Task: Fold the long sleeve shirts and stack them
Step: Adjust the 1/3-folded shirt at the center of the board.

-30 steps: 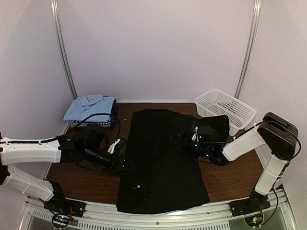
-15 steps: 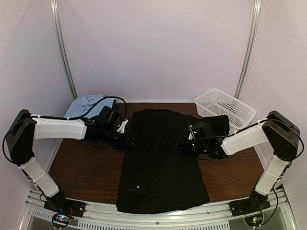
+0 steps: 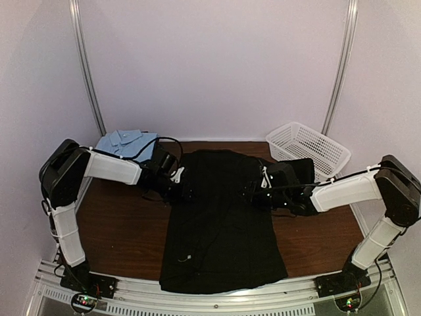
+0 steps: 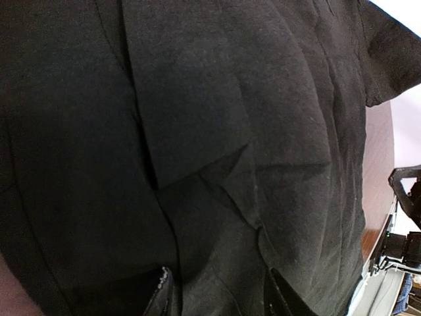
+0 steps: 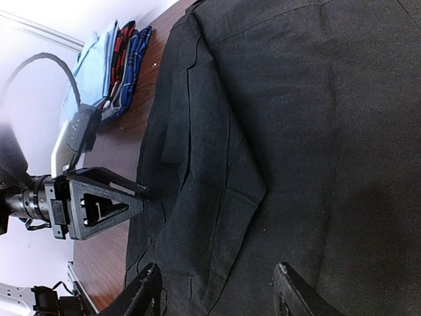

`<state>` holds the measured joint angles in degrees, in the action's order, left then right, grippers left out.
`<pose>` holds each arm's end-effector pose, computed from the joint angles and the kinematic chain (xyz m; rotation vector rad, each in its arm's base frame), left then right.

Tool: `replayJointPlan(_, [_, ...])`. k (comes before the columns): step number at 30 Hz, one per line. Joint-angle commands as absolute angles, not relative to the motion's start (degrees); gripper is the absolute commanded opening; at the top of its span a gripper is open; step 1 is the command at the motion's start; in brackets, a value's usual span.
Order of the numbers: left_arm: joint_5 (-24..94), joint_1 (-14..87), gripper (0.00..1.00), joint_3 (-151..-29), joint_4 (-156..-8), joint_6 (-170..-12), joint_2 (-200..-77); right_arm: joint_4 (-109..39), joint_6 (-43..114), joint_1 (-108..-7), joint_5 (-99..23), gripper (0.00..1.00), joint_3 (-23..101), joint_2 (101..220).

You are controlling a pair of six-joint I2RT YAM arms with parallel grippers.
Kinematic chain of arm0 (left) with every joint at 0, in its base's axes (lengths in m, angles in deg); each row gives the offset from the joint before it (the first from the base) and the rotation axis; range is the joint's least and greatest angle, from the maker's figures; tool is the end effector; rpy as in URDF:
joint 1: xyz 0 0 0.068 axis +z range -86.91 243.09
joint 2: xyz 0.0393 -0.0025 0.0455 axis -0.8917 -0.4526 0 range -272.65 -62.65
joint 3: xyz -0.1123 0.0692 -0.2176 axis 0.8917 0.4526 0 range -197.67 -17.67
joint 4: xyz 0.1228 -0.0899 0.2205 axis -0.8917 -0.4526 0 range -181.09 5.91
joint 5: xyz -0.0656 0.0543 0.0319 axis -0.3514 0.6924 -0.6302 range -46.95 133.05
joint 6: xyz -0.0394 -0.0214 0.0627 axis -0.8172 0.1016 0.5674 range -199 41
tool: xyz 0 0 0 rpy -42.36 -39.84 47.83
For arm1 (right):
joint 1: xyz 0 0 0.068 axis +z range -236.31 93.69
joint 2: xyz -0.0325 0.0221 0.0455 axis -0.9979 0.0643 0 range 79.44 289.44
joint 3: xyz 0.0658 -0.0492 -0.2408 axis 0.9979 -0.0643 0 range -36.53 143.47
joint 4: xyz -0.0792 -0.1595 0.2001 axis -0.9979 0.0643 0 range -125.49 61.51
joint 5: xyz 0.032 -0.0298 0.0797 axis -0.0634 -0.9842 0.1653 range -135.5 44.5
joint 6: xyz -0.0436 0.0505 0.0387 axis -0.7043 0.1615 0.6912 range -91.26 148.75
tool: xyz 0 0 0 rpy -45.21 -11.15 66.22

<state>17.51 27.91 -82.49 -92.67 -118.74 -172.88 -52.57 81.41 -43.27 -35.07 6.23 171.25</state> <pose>0.3127 -0.2551 0.0984 0.0920 2.7296 -1.0285 0.2519 0.2513 0.1341 0.0786 2.3543 1.1117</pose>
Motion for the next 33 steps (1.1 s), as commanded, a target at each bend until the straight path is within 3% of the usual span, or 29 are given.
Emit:
replayJointPlan(1, [16.09, 28.62, 0.49, -85.41, -89.8, -117.64, -175.96, -51.64, 80.8, -42.99, -36.37, 0.58, 5.13, 169.93])
replayJointPlan(10, [12.39, 29.06, 0.5, -88.06, -86.55, -117.63, -178.72, -50.91, 80.52, -43.0, -36.27, 0.58, 5.13, 169.12])
replayJointPlan(13, [11.96, 29.2, 0.46, -88.08, -85.49, -117.45, -178.09, -50.77, 80.41, -43.03, -36.55, 0.58, 5.04, 168.91])
replayJointPlan(26, [10.85, 29.34, 0.01, -85.45, -82.16, -117.82, -176.62, -51.79, 80.4, -42.9, -35.5, 0.58, 6.36, 171.63])
replayJointPlan(33, [14.11, 29.34, 0.0, -82.62, -81.72, -117.1, -172.29, -51.57, 79.83, -42.82, -34.78, 0.57, 8.71, 174.54])
